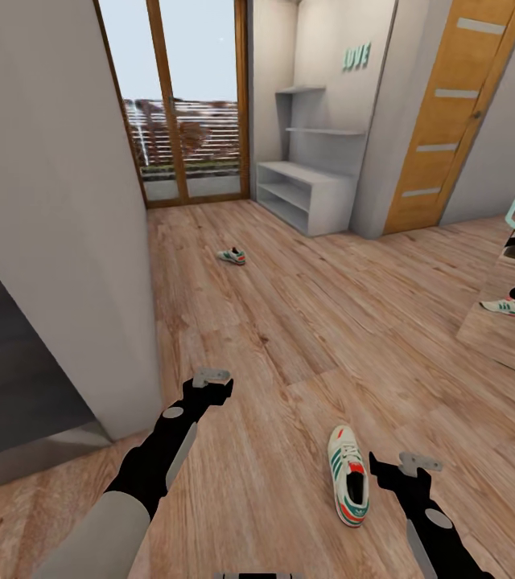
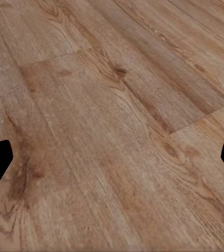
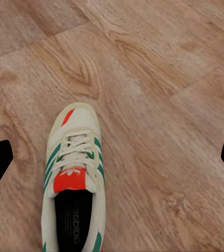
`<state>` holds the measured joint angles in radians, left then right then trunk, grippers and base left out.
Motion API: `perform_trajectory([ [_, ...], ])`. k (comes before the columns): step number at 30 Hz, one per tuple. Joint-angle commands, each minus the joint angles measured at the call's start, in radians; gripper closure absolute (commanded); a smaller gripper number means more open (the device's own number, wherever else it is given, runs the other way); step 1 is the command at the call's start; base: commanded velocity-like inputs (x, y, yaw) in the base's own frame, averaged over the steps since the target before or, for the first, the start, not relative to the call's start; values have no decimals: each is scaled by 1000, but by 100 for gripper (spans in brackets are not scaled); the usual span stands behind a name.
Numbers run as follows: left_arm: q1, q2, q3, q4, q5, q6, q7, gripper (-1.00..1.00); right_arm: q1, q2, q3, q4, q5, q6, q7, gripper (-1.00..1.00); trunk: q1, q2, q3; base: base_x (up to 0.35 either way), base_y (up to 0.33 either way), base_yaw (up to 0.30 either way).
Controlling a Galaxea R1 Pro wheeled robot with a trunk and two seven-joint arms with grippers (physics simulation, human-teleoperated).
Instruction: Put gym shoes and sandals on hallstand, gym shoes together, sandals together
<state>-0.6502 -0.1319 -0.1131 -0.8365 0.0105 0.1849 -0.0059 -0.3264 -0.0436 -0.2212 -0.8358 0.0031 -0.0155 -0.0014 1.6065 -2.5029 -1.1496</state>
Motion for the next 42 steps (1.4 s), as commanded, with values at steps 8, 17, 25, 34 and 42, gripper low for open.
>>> perform_trajectory([
  [8, 0, -1, 0, -2, 1, 5, 0, -100, 0, 13, 1, 1, 2, -2, -2, -100, 0, 0, -1, 0, 0, 8],
  [17, 0, -2, 0, -3, 1, 5, 0, -100, 0, 42, 2, 2, 3, -2, -2, -100, 0, 0, -1, 0, 0, 0],
  [25, 0, -2, 0, -3, 1, 5, 0, -100, 0, 44, 0, 0, 3, -3, -2, -100, 0, 0, -2, 0, 0, 18],
  [34, 0, -2, 0, -3, 2, 5, -1, -100, 0, 44, -1, 0, 0, -3, -2, -100, 3, -2, -44, 0, 0, 150],
  [42, 0, -2, 0, -3, 2, 5, -1, -100, 0, 44, -1, 0, 0, -3, -2, -100, 7, -4, -85, 0, 0, 166],
])
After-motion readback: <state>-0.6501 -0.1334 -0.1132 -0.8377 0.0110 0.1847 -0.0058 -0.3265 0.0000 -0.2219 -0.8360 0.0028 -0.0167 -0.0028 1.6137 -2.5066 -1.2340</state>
